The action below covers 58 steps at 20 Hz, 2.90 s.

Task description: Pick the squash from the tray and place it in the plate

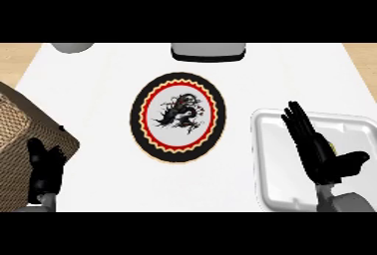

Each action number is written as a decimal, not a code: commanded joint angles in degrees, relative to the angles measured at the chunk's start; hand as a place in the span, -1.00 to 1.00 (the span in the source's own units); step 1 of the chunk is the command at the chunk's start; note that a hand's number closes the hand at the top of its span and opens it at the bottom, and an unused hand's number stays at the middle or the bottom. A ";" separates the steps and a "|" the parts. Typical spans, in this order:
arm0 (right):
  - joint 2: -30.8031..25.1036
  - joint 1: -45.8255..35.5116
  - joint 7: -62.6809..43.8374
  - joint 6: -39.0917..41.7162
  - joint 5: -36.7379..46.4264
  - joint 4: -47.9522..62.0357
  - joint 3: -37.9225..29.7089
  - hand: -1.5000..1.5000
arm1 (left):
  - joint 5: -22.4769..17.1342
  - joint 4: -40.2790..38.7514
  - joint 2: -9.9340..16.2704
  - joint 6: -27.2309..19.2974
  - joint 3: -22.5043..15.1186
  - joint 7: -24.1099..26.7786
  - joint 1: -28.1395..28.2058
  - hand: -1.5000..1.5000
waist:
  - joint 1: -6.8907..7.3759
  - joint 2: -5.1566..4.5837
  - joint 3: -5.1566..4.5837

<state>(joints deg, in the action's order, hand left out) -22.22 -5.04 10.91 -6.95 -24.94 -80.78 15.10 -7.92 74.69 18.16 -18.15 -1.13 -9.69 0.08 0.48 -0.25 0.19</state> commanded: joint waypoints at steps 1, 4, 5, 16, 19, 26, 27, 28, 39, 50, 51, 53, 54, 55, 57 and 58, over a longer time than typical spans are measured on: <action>-0.25 -1.38 0.38 3.04 -0.21 0.85 -4.20 -1.00 | 2.61 2.07 0.31 0.56 -0.28 0.74 -0.36 0.00 | -0.42 0.27 -0.18; -2.41 -4.37 -1.24 0.66 -2.29 -5.74 -5.88 -1.00 | 6.26 6.74 6.29 3.80 -2.52 9.60 1.84 0.00 | -0.36 0.75 -0.18; -3.21 -7.68 -3.81 -0.58 -3.25 -7.30 -7.51 -1.00 | 8.20 6.83 7.05 3.42 -3.20 12.20 1.06 0.00 | -0.48 0.88 -0.26; 2.31 12.35 22.59 -24.46 16.77 -18.87 -9.19 -1.00 | 7.09 11.54 9.03 6.43 -3.31 16.63 7.88 0.00 | -1.99 0.79 -0.14; -2.08 19.54 17.38 -23.52 20.16 -27.38 -6.44 -1.00 | 7.94 12.19 9.07 6.40 -3.26 16.13 6.89 0.00 | -1.92 0.67 -0.23; -17.44 24.52 -3.14 -21.25 30.68 -29.42 -6.70 -1.00 | 7.00 12.81 9.96 7.69 -2.19 17.79 9.09 0.00 | -1.00 0.48 -0.43; -18.28 26.86 -4.76 -21.92 34.66 -31.04 -4.26 -1.00 | 7.16 12.68 8.95 7.48 -2.93 17.62 8.84 0.00 | -1.32 0.47 -0.47; -20.13 25.47 -7.81 -20.96 35.62 -29.44 -5.32 -1.00 | 6.68 9.99 9.68 8.46 -1.75 18.64 7.11 0.00 | -1.15 0.19 -0.49; -27.15 13.31 -39.84 -5.96 41.58 -31.51 -2.79 -1.00 | 8.68 10.62 8.02 8.60 -2.76 16.85 4.21 0.00 | 0.20 0.13 -0.24; -24.53 -0.08 -46.50 9.36 44.28 -16.97 2.72 -1.00 | 9.53 11.39 7.14 9.68 -1.49 16.95 4.75 0.00 | 0.34 0.11 -0.19; -26.58 2.34 -42.37 10.70 42.51 -16.13 0.03 -1.00 | 9.67 11.29 7.03 9.26 -0.83 16.50 5.28 0.00 | -0.11 0.19 -0.18; -25.02 0.77 -42.94 11.95 44.01 -14.56 0.99 -1.00 | 9.27 9.95 8.15 10.63 0.79 18.10 4.54 0.00 | -0.07 0.17 -0.19; -22.66 -2.60 -43.74 13.44 45.22 -12.54 1.83 -1.00 | 11.06 12.11 5.93 9.62 -1.82 14.59 4.30 0.00 | 0.06 0.16 -0.18; -21.06 0.35 -46.15 11.99 47.62 -16.10 3.64 -1.00 | 11.45 7.39 4.62 9.21 -1.19 18.57 3.79 0.00 | -0.36 0.21 -0.21; -21.50 -2.25 -41.71 14.67 45.92 -9.71 1.59 -1.00 | 9.20 11.50 7.76 12.03 1.09 16.91 5.00 0.00 | 0.02 0.21 -0.17; -19.64 -3.68 -38.90 13.80 47.35 -5.32 1.53 -1.00 | 10.95 11.66 5.46 9.80 -0.24 14.97 4.53 0.00 | 0.06 0.16 -0.16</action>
<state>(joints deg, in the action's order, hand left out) -44.43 -6.20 -31.60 5.21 20.70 -92.74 16.88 2.88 84.56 23.64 -7.19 -3.97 7.11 7.22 0.65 -0.21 -0.23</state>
